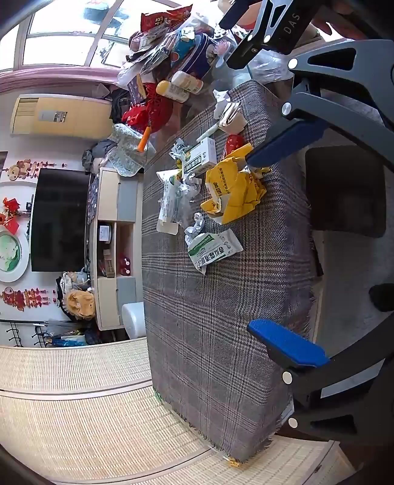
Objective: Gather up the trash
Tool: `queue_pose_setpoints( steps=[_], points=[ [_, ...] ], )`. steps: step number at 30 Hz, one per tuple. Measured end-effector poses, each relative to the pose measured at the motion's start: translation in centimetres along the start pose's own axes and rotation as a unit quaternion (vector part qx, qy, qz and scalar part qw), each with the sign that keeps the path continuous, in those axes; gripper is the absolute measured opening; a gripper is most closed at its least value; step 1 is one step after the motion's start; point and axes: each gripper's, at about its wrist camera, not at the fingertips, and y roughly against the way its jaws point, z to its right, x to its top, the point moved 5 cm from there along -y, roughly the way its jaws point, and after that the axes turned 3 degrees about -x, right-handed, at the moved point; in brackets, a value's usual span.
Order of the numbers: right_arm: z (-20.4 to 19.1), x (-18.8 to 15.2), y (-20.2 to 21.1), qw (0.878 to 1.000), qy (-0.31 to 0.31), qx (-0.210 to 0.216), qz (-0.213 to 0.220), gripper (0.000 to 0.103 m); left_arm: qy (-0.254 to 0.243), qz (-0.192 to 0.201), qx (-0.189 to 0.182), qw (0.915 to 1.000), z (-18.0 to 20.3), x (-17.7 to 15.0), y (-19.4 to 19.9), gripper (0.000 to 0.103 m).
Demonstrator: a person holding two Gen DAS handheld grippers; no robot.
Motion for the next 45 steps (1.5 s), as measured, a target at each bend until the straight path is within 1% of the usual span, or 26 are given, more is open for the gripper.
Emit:
queue_pose_setpoints(
  steps=[3, 10, 11, 16, 17, 30, 31, 45],
  points=[
    [0.18, 0.08, -0.07, 1.0, 0.001, 0.0, -0.007, 0.1, 0.0, 0.0, 0.001, 1.0, -0.01, 0.0, -0.01, 0.095],
    [0.15, -0.23, -0.21, 1.0, -0.001, 0.0, -0.003, 0.1, 0.0, 0.001, 0.002, 1.0, 0.24, 0.05, -0.01, 0.095],
    [0.28, -0.01, -0.34, 1.0, 0.0, 0.001, -0.008, 0.1, -0.001, 0.001, 0.003, 1.0, 0.36, 0.04, -0.02, 0.095],
    [0.27, -0.22, -0.27, 1.0, 0.001, 0.002, -0.008, 0.1, -0.002, -0.001, -0.001, 1.0, 0.7, 0.07, -0.07, 0.095],
    [0.27, -0.27, -0.28, 1.0, 0.001, 0.002, -0.008, 0.1, 0.003, -0.002, -0.005, 1.0, 0.17, 0.03, 0.02, 0.095],
    [0.44, -0.44, -0.29, 1.0, -0.002, -0.001, -0.006, 0.1, 0.002, -0.002, -0.008, 1.0, 0.33, 0.05, 0.13, 0.095],
    [0.54, 0.28, -0.19, 1.0, -0.003, 0.001, -0.009, 0.1, 0.002, -0.003, -0.009, 1.0, 0.28, 0.08, 0.17, 0.095],
    [0.5, -0.15, -0.32, 1.0, -0.004, 0.0, -0.011, 0.1, 0.004, -0.001, -0.008, 1.0, 0.16, 0.13, 0.12, 0.095]
  ],
)
